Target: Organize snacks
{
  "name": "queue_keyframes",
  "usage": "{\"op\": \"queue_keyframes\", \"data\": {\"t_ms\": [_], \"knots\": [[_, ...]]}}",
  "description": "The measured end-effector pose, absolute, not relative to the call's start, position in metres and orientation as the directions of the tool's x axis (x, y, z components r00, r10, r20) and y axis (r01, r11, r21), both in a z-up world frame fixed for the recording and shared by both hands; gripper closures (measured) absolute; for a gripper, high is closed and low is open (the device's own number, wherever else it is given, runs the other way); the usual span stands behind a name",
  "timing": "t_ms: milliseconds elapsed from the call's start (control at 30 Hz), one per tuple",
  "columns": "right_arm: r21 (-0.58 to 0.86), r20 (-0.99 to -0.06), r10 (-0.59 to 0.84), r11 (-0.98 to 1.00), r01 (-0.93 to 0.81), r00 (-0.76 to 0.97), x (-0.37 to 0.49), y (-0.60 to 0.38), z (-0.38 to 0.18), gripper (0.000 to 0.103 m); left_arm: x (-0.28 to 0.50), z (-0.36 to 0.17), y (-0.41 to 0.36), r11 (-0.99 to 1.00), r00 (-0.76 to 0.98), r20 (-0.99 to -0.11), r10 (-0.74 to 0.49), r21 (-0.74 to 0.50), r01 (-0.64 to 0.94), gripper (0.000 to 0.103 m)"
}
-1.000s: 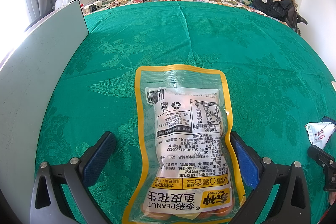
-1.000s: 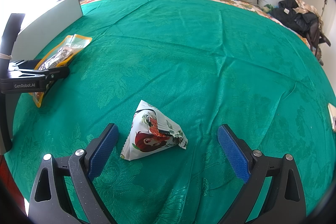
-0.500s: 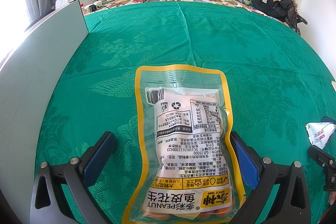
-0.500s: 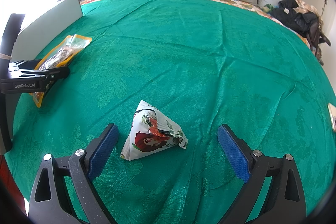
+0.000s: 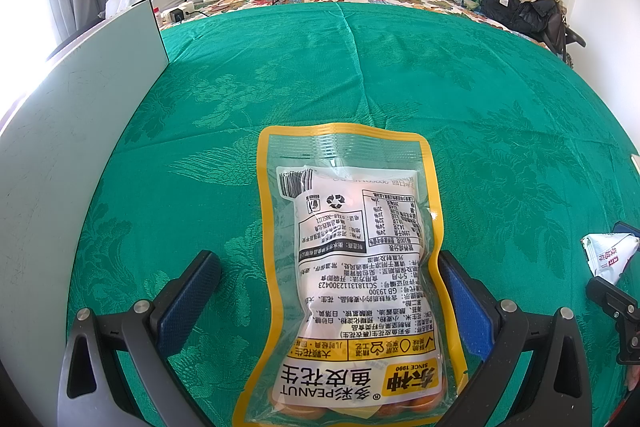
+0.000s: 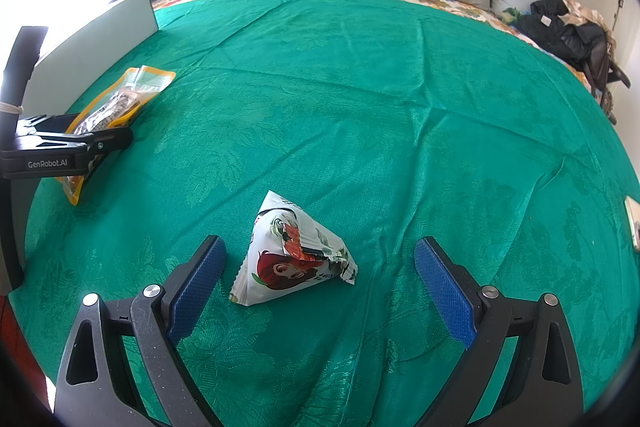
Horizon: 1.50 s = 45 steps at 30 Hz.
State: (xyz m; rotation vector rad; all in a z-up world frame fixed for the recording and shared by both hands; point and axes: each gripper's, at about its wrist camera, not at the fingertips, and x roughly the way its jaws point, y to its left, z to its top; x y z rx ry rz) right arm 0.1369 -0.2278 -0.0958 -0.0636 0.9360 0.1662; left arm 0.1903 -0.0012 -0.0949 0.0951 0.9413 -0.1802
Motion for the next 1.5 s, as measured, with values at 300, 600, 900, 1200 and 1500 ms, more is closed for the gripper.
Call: {"op": "queue_keyframes", "data": {"t_ms": [300,600,900,1200,1500], "knots": [[0.017,-0.806,0.114,0.985,-0.17,0.581,0.137,-0.228,-0.096,0.006,0.192,-0.095,-0.002,0.981,0.574,-0.811,-0.113,0.0,0.194,0.0],[0.033,-0.845,0.168,0.964,-0.263,0.508,0.131,-0.233,-0.091,0.007,0.196,-0.085,0.01,0.96,0.323,-0.933,-0.161,-0.071,0.272,0.0],[0.129,-0.858,0.266,0.939,-0.318,0.439,0.157,-0.226,-0.077,0.012,0.193,-0.083,-0.013,0.94,0.355,-0.926,-0.126,0.003,0.341,0.022],[0.191,-0.881,0.263,0.958,-0.213,0.394,0.132,-0.238,-0.059,0.066,0.155,-0.058,0.029,0.942,0.376,-0.871,-0.315,-0.237,0.239,0.043],[0.314,-0.735,0.485,0.863,-0.395,0.475,0.158,-0.134,0.061,0.066,0.132,0.082,0.15,0.891,0.608,-0.679,-0.413,-0.438,0.116,0.042]]}}
